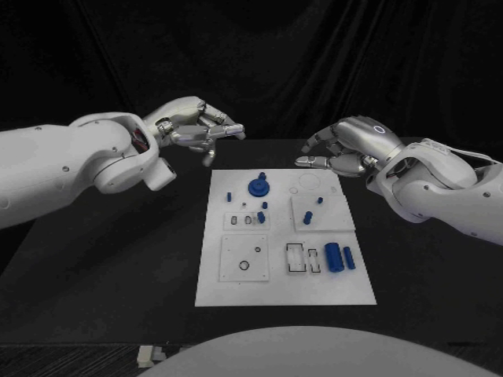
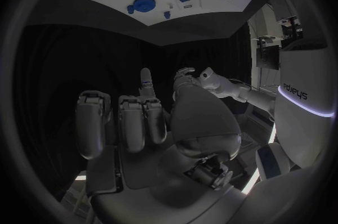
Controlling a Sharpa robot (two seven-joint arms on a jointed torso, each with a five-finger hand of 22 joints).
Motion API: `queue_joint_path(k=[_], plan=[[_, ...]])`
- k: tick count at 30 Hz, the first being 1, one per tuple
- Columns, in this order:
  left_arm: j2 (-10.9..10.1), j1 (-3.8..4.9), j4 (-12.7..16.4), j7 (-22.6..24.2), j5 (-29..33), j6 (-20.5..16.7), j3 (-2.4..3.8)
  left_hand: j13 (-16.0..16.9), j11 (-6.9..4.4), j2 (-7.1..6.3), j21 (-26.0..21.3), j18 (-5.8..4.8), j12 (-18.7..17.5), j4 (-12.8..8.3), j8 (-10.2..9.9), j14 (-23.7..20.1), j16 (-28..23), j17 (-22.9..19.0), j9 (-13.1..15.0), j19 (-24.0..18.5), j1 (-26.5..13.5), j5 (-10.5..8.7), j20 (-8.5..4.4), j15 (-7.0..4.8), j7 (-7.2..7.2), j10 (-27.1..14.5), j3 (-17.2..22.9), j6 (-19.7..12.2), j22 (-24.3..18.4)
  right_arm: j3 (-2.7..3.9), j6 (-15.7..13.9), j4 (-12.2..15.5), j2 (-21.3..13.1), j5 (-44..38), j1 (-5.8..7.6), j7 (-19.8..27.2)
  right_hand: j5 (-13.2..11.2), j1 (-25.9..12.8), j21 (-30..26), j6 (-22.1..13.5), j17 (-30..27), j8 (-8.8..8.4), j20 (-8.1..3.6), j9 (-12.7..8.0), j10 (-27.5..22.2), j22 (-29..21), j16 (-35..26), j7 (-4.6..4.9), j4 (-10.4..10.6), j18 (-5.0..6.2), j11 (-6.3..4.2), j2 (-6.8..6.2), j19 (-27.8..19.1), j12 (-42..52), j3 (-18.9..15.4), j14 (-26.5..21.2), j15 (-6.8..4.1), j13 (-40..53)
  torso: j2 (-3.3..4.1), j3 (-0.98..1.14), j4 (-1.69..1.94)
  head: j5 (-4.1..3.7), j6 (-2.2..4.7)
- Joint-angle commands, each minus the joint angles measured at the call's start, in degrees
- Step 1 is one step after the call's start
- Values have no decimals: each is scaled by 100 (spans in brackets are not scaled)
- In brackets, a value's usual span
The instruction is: Assemble the parts on the task board
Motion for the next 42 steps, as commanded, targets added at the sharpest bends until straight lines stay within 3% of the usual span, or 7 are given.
queue_joint_path(k=[1,4,8,12,18,28,42], plan=[[76,146,-54,-1328,-769,986,2,1791,-166,48,1388,-320,1077,25,579,963,262,1903,318,1064,-238,-160,-79,-120,-130,1107,-219,139,2203,4,32,-67,81,328,14,94,38,-31,13,65,1509,49,34,20,608,1334,17,-3,17,-6,48,105,333,20,-64,610,33,1509,-14,40,-20,12,-1],[220,275,-138,-1953,-892,1520,2,1791,-227,41,1791,-480,1077,62,807,963,262,1903,498,1685,-695,-303,-91,-171,-195,1107,-472,301,3065,4,101,-100,122,350,16,99,35,-121,15,88,1509,75,34,41,608,1334,17,-6,21,-6,46,170,333,20,-152,610,33,1509,-50,84,-62,-6,-1],[529,374,-338,-3053,-979,2460,3,1791,-256,45,1889,-523,1077,29,810,963,262,1903,592,1852,-1058,-319,-124,-181,-204,1107,-672,307,3292,5,194,-92,120,405,32,59,45,-329,26,104,1509,101,28,71,608,1337,17,-19,22,-8,33,311,337,20,-358,610,24,1509,-96,150,-120,-10,-1],[936,414,-688,-3969,-1015,3590,4,1791,-210,325,1805,-458,1077,-33,497,963,262,1903,571,1615,-1072,-299,-108,-159,-136,1107,-499,115,3039,5,385,-99,134,496,71,-2,168,-390,50,118,1509,109,25,81,608,1345,17,-21,17,-14,32,374,350,20,-484,610,22,1509,-93,178,-212,59,-1],[1566,430,-1304,-4437,-1030,4287,4,1791,-207,339,1847,-490,1077,-105,203,963,262,1903,492,1758,-967,-287,-82,-151,-132,1107,-293,308,3185,5,603,-147,206,541,111,-80,167,-408,50,117,1509,108,25,82,608,1345,17,-18,18,-14,34,400,349,20,-516,610,23,1509,-7,191,-333,209,-1],[2426,377,-2029,-4675,-1036,4687,4,1791,-241,386,1858,-503,1077,-184,-136,963,262,1903,376,1827,-975,-197,-119,-188,-159,1107,-17,574,3243,5,688,-189,308,557,124,-91,207,-382,53,90,1509,93,25,78,608,1346,17,-14,5,-15,36,422,351,20,-555,610,24,1509,194,207,-373,259,-1],[2968,-60,-2420,-4682,-1036,4155,4,1791,-227,438,1813,-486,1077,-282,-482,963,262,1903,275,1768,-1015,-62,-109,-174,-153,1107,465,760,3183,5,648,-144,203,559,124,-74,307,-267,62,79,1509,87,29,81,608,1348,17,-7,-5,-17,45,438,356,20,-629,610,29,1509,212,204,-359,296,-1]])
